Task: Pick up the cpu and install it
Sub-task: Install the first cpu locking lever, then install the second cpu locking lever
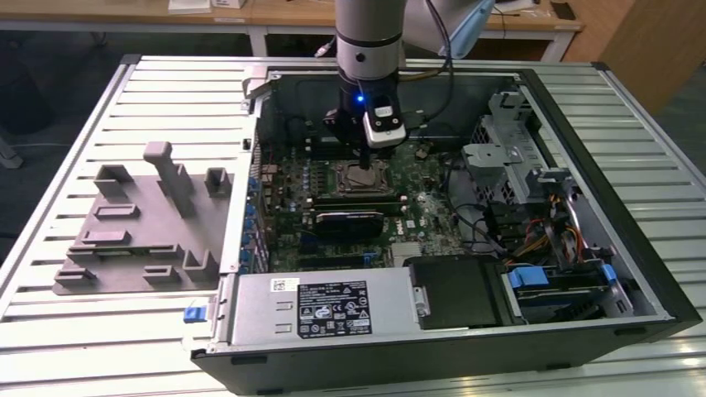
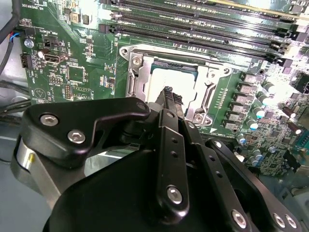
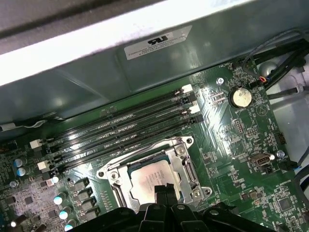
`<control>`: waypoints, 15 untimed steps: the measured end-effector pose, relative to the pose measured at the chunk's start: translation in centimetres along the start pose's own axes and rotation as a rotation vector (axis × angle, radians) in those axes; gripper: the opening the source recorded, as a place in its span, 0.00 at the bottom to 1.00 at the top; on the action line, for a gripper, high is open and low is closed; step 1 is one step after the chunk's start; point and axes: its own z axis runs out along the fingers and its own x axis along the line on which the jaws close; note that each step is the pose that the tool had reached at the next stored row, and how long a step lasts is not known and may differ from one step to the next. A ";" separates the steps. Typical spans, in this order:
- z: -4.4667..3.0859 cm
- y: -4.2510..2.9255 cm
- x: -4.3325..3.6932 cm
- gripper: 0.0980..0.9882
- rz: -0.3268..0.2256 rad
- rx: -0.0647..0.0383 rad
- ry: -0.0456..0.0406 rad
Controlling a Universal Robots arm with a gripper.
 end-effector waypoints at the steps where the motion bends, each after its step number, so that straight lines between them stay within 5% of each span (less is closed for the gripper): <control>1: 0.00 -0.02 -0.01 0.01 0.000 0.000 0.0000; 15: -0.43 -0.04 -0.04 0.01 0.000 0.000 0.0000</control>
